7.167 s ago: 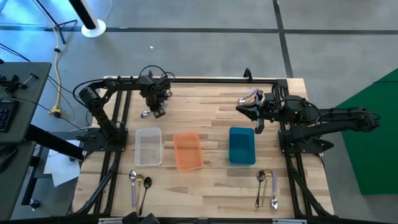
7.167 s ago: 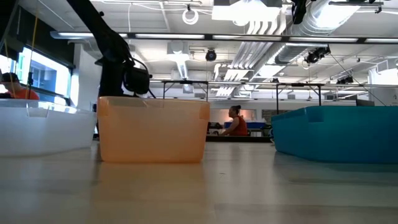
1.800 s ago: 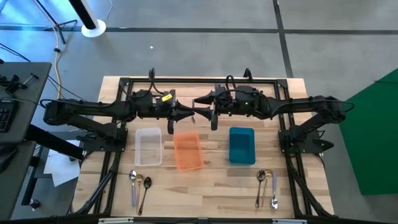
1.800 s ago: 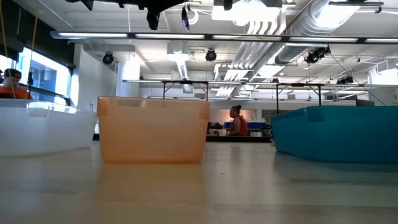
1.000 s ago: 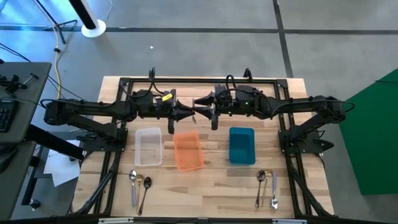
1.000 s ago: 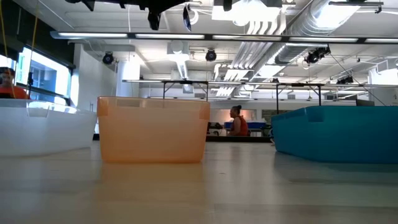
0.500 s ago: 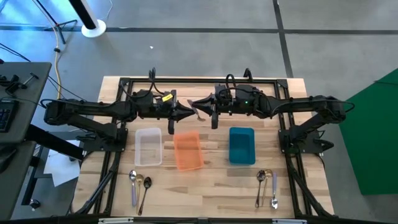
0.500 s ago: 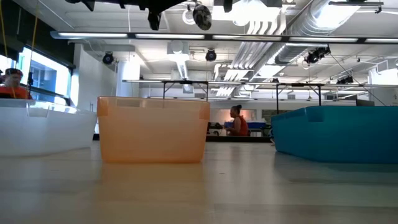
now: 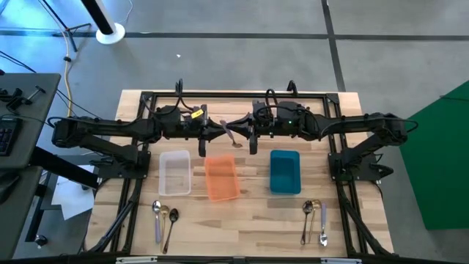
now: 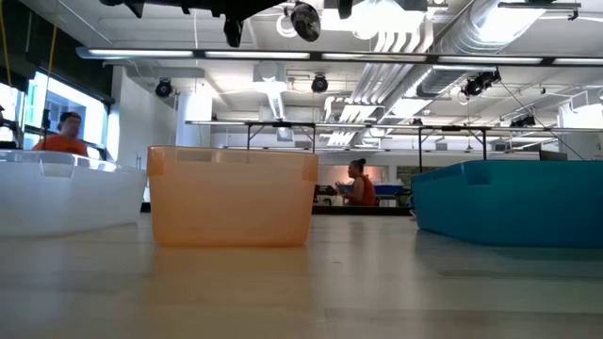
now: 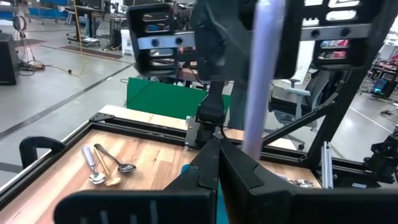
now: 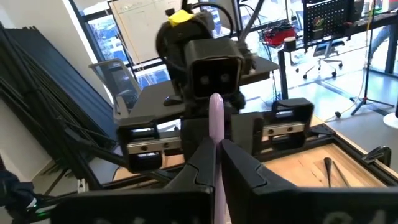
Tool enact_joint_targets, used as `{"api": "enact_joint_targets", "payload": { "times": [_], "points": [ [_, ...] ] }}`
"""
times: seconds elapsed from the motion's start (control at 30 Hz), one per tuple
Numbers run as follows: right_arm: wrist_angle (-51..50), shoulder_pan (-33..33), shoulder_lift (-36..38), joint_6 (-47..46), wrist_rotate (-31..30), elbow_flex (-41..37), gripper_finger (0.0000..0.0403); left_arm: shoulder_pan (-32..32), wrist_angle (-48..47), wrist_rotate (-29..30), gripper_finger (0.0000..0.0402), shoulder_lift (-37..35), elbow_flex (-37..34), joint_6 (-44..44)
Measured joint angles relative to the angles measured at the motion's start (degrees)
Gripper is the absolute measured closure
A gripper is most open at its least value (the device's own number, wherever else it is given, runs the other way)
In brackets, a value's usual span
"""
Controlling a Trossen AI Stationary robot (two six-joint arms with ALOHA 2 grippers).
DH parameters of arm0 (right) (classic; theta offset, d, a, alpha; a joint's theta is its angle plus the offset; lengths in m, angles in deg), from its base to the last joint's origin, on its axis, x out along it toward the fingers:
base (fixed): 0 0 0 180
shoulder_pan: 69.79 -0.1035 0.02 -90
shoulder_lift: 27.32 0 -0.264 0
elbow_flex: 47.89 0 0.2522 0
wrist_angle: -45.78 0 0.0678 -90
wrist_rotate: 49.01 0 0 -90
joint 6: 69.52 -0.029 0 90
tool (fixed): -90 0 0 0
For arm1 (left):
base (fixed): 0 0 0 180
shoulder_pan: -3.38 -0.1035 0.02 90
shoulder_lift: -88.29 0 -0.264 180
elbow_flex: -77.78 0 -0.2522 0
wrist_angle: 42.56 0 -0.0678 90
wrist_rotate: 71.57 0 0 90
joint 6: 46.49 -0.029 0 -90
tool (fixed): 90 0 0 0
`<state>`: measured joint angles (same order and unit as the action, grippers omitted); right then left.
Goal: Sort silverware by color (type)
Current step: Put the top left purple spoon into the blue bin
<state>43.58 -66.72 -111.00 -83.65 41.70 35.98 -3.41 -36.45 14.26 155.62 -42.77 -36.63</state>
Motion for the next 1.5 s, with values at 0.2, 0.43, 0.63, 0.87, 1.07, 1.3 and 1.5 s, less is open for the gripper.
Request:
{"api": "enact_joint_targets", "payload": {
  "times": [0.2, 0.43, 0.63, 0.87, 1.07, 1.3, 1.5],
  "points": [
    [-2.25, 0.04, 0.0, 0.02, -0.18, 0.0, 0.0401, 0.0, -0.1, -0.02, 0.04, 0.0, 0.0, 0.01],
    [-2.58, 0.04, 0.0, 0.04, -0.82, 0.0, 0.0401, -0.78, -0.2, -0.03, 0.0401, 0.0, 0.0, 0.4],
    [-2.6, 0.07, 0.0, 0.67, -0.92, 0.0, 0.0401, -1.51, -0.23, -0.05, 0.0401, 0.0, 0.0, 0.55],
    [-2.62, 0.07, 0.0, 1.57, -0.92, 0.0, 0.0401, -1.51, -0.96, -0.14, 0.0402, 0.0, 0.0, 0.54],
    [-2.71, 0.33, 0.0, 1.67, -0.92, 0.0, 0.0401, -1.83, -3.55, -0.16, 0.0401, -0.02, 0.02, 0.58],
    [-2.88, 0.33, 0.0, 2.16, -0.92, 0.0, 0.0401, -3.03, -5.82, -0.17, 0.0401, -0.08, 0.04, 0.59],
    [-5.7, 0.33, 0.95, 2.6, -0.92, 0.0, 0.0401, -4.51, -12.78, -0.17, 0.0401, -1.81, 0.05, 1.08]
  ]
}}
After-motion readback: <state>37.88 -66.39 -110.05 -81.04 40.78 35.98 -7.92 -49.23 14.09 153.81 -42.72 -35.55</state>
